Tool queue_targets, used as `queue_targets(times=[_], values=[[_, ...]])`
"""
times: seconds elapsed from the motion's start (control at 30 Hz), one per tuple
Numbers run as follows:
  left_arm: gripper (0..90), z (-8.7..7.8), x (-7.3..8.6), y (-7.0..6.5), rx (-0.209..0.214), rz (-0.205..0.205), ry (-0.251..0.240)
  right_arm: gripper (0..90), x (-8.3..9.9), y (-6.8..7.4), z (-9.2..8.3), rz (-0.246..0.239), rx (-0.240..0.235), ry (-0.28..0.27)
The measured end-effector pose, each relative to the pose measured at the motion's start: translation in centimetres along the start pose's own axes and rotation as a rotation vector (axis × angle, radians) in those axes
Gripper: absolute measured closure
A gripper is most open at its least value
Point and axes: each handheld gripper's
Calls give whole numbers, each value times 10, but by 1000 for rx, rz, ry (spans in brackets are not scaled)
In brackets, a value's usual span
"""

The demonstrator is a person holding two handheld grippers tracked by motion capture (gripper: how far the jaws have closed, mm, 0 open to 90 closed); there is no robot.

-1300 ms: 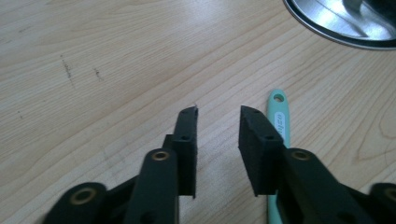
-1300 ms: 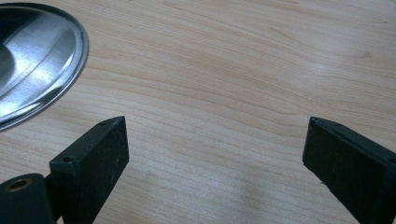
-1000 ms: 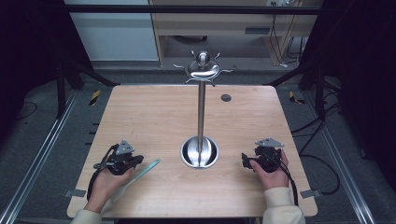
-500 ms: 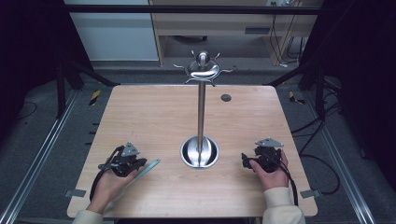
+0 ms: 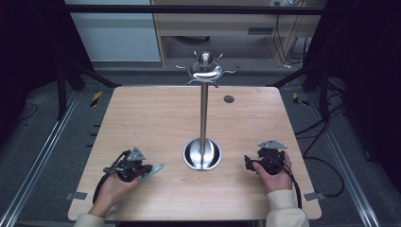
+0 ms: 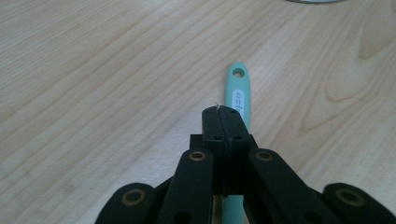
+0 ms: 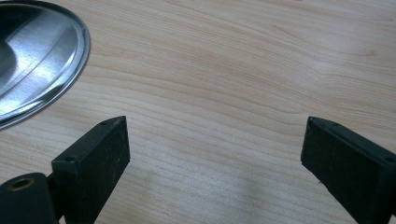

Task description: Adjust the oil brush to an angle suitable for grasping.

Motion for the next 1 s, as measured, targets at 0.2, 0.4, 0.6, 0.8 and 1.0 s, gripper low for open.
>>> queue_targets(times=[0.2, 0.4, 0.6, 0.8, 1.0], values=[[873, -2, -3, -10, -14, 37, 17, 86, 0, -1, 0, 0, 1, -2], [752, -24, -15, -20, -61, 71, 77, 85, -1, -1, 0, 3, 1, -4], [602, -41, -24, -23, -77, 122, 236, 86, -2, -1, -1, 0, -1, -6], [612, -42, -23, -17, -54, 141, 353, 87, -2, -2, -1, 4, -2, -9], [651, -33, -16, -18, -12, 167, 441, 93, -1, -4, -1, 10, -2, -8]])
Point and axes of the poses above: each handheld gripper's, and its own axes: z roughly forward along the jaws, x roughly out of its underside, y roughly to its left, and after that the axes turned 5 degrees about -z, right-handed
